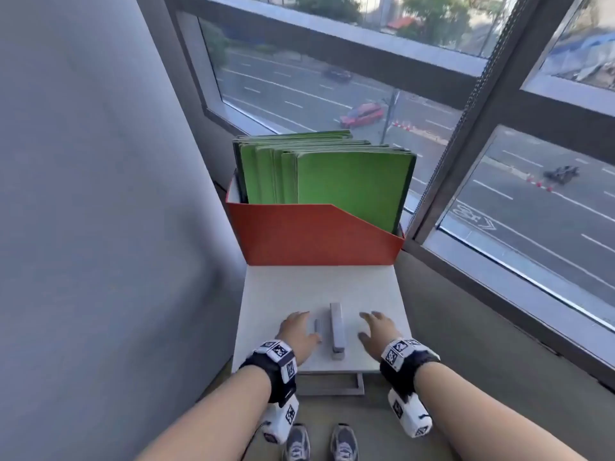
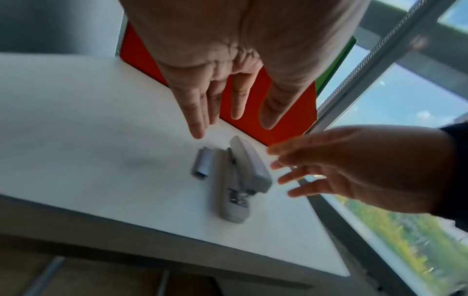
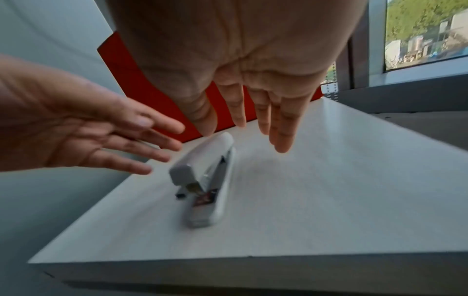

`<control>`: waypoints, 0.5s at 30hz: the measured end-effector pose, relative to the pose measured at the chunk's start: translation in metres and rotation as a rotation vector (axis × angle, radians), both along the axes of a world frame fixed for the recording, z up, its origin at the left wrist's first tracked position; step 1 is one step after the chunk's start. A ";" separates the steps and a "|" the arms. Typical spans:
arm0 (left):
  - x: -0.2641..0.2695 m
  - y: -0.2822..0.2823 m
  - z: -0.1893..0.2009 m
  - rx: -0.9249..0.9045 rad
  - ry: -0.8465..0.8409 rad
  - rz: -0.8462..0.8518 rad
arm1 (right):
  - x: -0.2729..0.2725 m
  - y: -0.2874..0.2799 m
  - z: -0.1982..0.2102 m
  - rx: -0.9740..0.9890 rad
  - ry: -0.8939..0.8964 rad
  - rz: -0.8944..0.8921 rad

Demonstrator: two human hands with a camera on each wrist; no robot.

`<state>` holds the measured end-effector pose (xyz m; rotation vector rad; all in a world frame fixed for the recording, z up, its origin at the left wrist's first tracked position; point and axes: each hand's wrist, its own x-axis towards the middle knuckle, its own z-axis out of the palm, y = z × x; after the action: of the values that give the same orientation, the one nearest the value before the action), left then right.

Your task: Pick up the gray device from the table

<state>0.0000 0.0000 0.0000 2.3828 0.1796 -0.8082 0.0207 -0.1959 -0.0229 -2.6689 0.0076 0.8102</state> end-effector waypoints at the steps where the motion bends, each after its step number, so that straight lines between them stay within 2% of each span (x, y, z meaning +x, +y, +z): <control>1: 0.003 -0.007 0.003 -0.083 -0.030 0.042 | 0.002 0.006 0.001 0.037 -0.005 0.000; 4: 0.004 -0.030 0.011 -0.256 -0.005 0.163 | 0.007 0.028 0.009 0.132 0.010 -0.034; 7: 0.005 -0.044 -0.003 -0.397 0.052 0.327 | 0.016 0.048 0.008 0.180 0.075 -0.076; 11: 0.006 -0.044 -0.017 -0.530 0.094 0.490 | 0.028 0.063 0.002 0.144 0.137 -0.093; 15: 0.006 -0.040 -0.028 -0.541 0.114 0.490 | 0.033 0.071 -0.005 0.077 0.140 -0.102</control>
<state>0.0055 -0.0395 -0.0279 1.6873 0.4996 -0.6511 0.0535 -0.1249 -0.0276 -2.5124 0.1430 0.9418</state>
